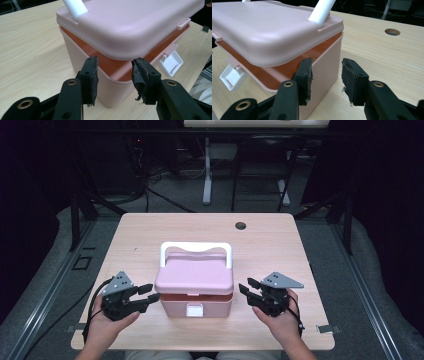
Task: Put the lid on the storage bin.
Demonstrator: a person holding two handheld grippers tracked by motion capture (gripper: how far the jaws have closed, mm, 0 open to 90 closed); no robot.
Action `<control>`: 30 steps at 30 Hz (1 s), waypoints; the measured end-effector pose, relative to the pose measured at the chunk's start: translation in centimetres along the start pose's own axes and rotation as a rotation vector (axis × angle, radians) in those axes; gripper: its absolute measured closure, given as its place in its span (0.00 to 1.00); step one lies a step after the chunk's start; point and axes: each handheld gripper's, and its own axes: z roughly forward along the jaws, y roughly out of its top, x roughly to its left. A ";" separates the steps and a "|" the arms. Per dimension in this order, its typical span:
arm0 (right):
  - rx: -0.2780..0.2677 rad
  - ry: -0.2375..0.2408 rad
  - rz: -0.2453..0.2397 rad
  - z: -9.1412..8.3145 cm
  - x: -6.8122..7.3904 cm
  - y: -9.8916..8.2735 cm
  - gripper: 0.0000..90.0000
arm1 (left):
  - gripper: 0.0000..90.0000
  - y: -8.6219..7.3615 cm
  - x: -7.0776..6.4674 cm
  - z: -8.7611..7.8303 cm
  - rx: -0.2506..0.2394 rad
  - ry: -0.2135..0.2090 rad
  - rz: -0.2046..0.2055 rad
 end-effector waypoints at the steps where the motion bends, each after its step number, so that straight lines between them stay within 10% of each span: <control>1: 0.000 -0.001 0.002 0.0 0.0 0.0 0.66 | 0.63 0.0 0.1 0.0 0.004 0.002 0.004; 30: 0.009 0.000 0.014 0.3 -0.4 -0.3 0.65 | 0.70 -0.3 1.0 -0.4 0.022 0.047 -0.037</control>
